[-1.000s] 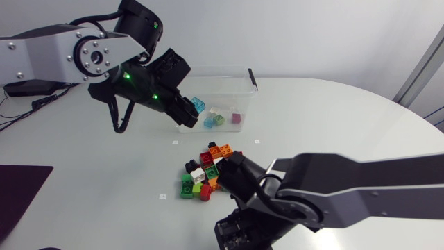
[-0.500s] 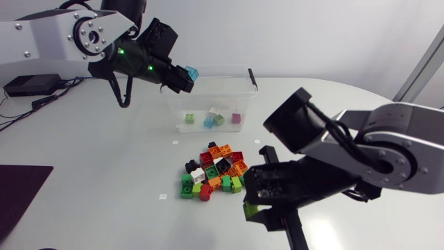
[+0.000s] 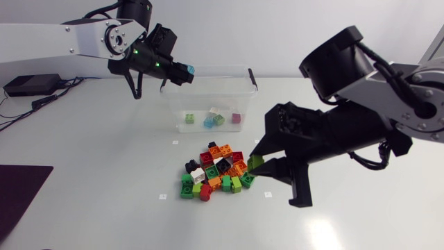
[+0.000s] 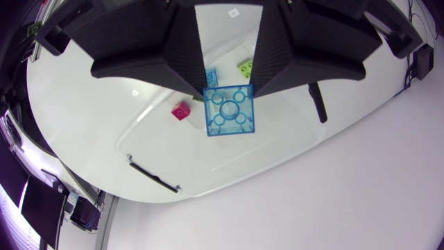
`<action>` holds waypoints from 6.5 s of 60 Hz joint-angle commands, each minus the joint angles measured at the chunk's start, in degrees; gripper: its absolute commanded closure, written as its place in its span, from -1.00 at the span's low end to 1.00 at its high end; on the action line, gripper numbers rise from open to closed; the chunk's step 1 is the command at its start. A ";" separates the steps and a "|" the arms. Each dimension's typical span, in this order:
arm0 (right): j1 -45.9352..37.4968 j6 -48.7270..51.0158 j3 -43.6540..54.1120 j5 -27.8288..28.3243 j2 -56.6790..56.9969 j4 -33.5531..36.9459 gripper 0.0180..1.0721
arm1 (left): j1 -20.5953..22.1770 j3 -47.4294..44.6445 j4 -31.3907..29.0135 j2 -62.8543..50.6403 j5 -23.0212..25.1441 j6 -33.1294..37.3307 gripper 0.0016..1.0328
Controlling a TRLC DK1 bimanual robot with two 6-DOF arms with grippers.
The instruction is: Place the duplo bricks in the container
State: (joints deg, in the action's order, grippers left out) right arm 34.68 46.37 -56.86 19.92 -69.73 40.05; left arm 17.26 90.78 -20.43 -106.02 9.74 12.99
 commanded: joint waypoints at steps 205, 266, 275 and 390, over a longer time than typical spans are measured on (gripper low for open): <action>-10.33 -17.28 8.26 -4.89 -2.86 -23.53 -0.90 | 14.12 -39.54 1.62 12.77 2.66 16.63 -0.60; -8.13 -18.33 20.03 -6.65 -9.98 -23.53 -0.78 | 16.58 -36.73 2.32 9.69 1.07 13.81 0.53; -6.99 -19.91 18.19 -7.71 -13.76 -24.67 -0.78 | 16.14 -36.47 1.18 13.38 1.16 13.81 0.53; -6.29 -20.53 3.60 -14.39 -15.70 -18.87 0.44 | -0.64 -14.05 16.38 8.72 8.54 0.80 0.45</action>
State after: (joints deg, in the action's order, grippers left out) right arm 28.58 25.36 -51.29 5.72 -87.13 19.79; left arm 17.74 73.78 -5.19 -94.50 18.96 15.90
